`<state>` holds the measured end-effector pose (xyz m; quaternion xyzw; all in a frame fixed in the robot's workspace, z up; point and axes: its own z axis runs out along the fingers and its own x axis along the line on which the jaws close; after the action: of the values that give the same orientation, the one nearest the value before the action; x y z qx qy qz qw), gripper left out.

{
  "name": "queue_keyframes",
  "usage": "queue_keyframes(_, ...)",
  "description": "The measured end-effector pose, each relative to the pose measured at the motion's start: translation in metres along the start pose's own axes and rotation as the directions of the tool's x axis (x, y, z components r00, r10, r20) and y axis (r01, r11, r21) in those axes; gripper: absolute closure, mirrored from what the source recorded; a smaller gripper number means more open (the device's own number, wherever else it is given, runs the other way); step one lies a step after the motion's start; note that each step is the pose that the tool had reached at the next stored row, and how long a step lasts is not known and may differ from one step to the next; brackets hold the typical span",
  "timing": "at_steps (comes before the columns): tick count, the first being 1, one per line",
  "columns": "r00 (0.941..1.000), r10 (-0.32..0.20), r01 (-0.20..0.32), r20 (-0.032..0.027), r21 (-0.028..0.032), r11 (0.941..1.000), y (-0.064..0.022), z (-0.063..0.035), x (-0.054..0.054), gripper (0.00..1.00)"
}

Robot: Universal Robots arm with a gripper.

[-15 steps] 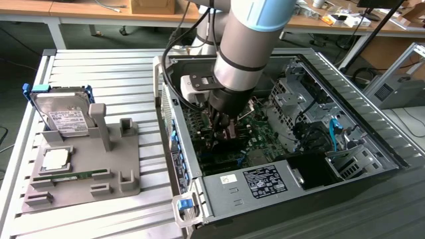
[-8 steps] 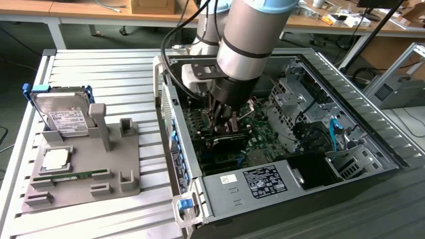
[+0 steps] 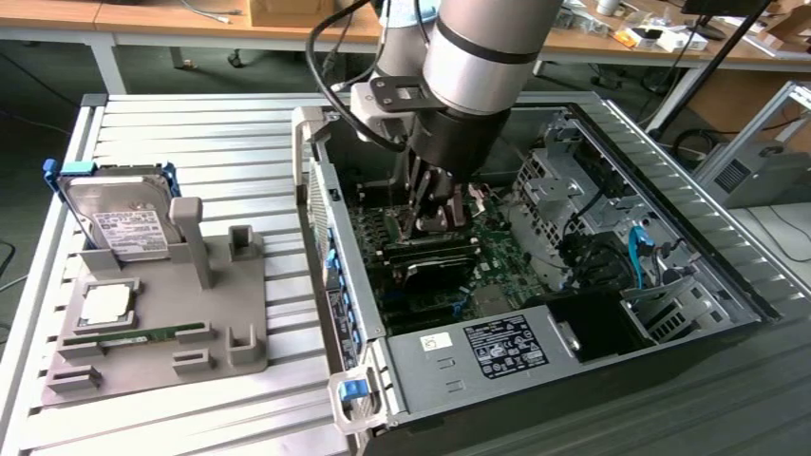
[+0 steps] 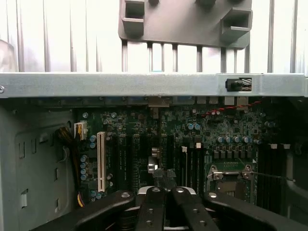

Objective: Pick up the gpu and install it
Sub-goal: 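Press down on the gpu until it lock into place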

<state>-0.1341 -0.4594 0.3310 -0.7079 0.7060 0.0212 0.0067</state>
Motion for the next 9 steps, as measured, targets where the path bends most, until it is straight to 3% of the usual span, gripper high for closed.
queue_keyframes(9, 1.0, 0.0, 0.0, 0.0, -0.0001, 1.0, -0.0007, -0.0016, -0.0001, 0.89)
